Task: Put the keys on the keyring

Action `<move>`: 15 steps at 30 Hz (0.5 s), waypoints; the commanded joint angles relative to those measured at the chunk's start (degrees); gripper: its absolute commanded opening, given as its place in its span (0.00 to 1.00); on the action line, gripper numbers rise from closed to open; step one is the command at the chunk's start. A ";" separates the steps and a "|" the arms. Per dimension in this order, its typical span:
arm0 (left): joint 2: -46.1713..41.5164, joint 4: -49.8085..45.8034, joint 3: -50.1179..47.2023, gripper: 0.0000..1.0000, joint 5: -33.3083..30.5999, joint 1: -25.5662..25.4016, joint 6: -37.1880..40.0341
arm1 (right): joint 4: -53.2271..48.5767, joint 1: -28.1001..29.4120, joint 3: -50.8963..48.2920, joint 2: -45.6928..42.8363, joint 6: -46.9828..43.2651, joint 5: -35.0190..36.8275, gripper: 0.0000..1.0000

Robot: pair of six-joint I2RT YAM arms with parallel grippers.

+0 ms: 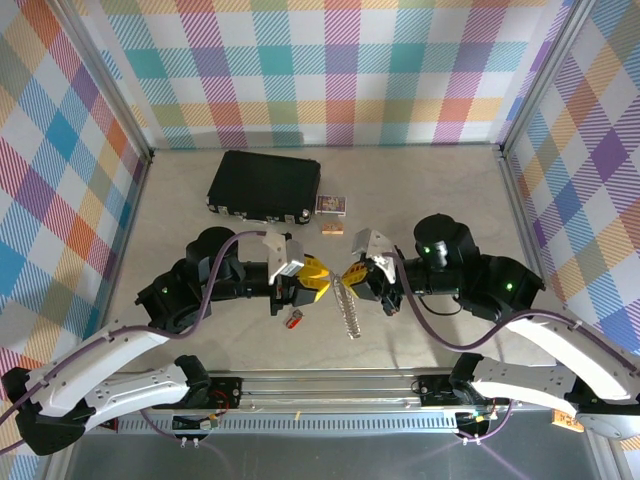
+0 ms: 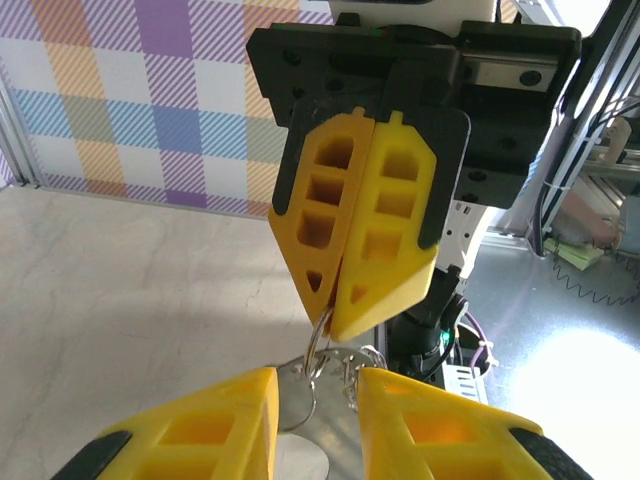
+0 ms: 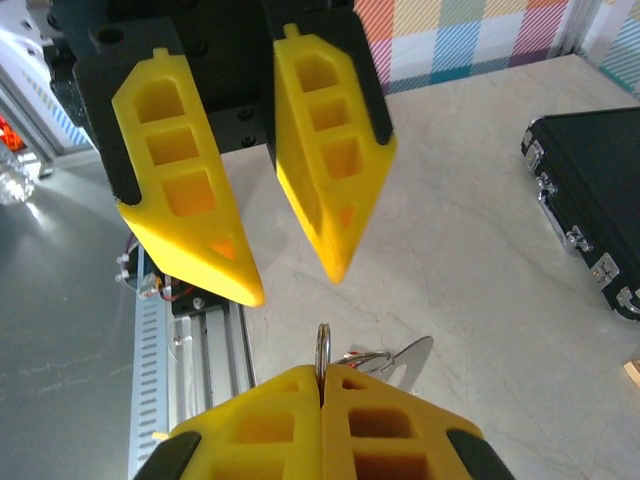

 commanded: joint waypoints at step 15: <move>2.15 2.41 1.85 0.19 1.93 -0.26 -0.07 | -3.72 2.67 5.69 3.16 -4.21 0.84 0.00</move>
